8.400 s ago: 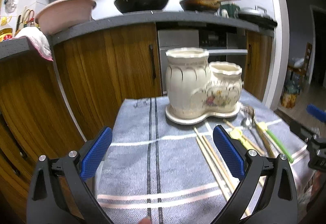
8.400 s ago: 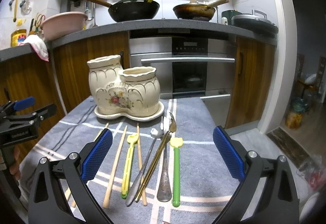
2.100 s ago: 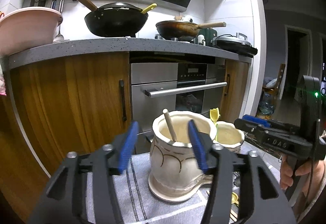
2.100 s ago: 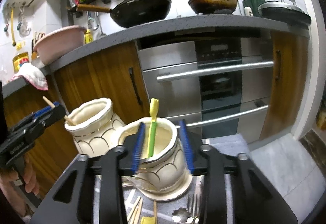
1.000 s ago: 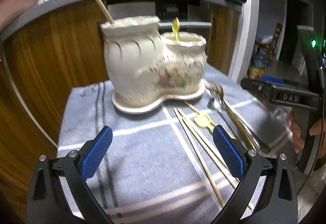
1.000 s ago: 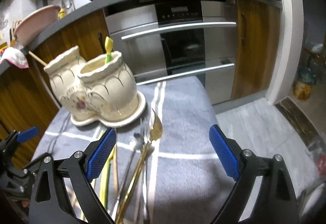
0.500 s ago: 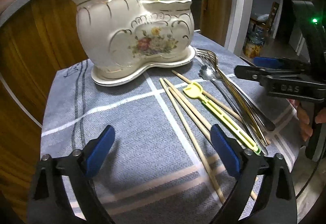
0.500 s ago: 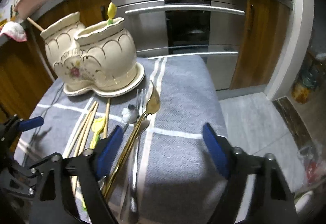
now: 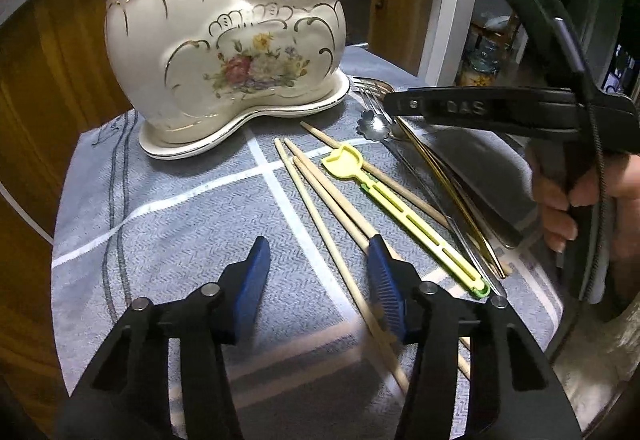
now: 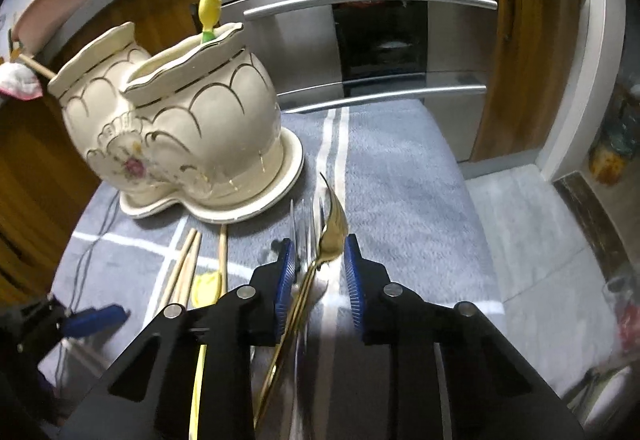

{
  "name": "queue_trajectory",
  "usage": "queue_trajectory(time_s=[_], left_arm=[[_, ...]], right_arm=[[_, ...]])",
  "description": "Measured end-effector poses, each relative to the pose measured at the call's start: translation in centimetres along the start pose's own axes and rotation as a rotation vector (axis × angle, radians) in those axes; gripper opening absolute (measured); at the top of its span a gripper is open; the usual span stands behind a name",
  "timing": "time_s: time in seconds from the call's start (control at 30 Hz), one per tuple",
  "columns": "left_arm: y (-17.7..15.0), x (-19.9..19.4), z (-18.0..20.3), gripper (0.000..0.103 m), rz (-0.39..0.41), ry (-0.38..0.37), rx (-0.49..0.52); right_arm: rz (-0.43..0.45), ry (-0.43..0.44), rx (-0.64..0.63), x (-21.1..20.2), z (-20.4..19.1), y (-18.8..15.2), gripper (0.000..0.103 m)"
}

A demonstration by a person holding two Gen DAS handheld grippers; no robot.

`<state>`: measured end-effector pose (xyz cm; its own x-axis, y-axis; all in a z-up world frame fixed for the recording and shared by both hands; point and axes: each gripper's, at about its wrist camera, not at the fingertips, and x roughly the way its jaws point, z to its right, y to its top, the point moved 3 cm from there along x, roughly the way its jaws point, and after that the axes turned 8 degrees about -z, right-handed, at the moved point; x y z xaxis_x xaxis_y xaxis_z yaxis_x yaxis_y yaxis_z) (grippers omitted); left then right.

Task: Organize utensils
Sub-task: 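Grasp another chopstick with the left tool while the right tool grasps the gold fork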

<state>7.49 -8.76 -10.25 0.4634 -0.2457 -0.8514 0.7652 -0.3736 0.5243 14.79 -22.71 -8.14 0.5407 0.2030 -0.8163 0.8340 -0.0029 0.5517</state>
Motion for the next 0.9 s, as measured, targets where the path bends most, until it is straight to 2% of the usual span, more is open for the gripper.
queue_trajectory(time_s=[0.1, 0.2, 0.27, 0.37, 0.4, 0.47, 0.77, 0.9], left_arm=[[0.3, 0.2, 0.1, 0.045, -0.005, -0.018, -0.002], [0.3, 0.3, -0.1, 0.029, -0.017, -0.009, 0.001], [0.4, 0.4, -0.3, 0.026, -0.023, -0.005, 0.011], [0.3, 0.3, -0.4, 0.015, -0.03, 0.016, 0.038], [0.3, 0.3, -0.4, 0.007, -0.034, 0.018, 0.046], [0.4, 0.2, -0.7, 0.007, -0.043, 0.012, 0.046], [0.7, 0.4, -1.0, 0.007, -0.043, 0.048, 0.051], [1.0, 0.6, -1.0, 0.007, -0.037, 0.051, 0.05]], right_arm=[[-0.006, -0.003, 0.017, 0.5, 0.1, 0.6, 0.026], [-0.017, 0.015, 0.046, 1.0, 0.6, 0.8, 0.023], [-0.028, 0.038, 0.073, 1.2, 1.0, 0.8, 0.015], [-0.03, 0.079, 0.105, 1.2, 1.7, 0.9, 0.012], [-0.032, 0.085, 0.109, 1.1, 1.8, 0.9, 0.011], [-0.029, 0.094, 0.111, 0.8, 1.9, 0.9, 0.009], [-0.043, 0.031, 0.078, 1.5, 1.6, 1.5, 0.009], [-0.049, 0.042, 0.092, 1.9, 1.9, 1.6, 0.011]])
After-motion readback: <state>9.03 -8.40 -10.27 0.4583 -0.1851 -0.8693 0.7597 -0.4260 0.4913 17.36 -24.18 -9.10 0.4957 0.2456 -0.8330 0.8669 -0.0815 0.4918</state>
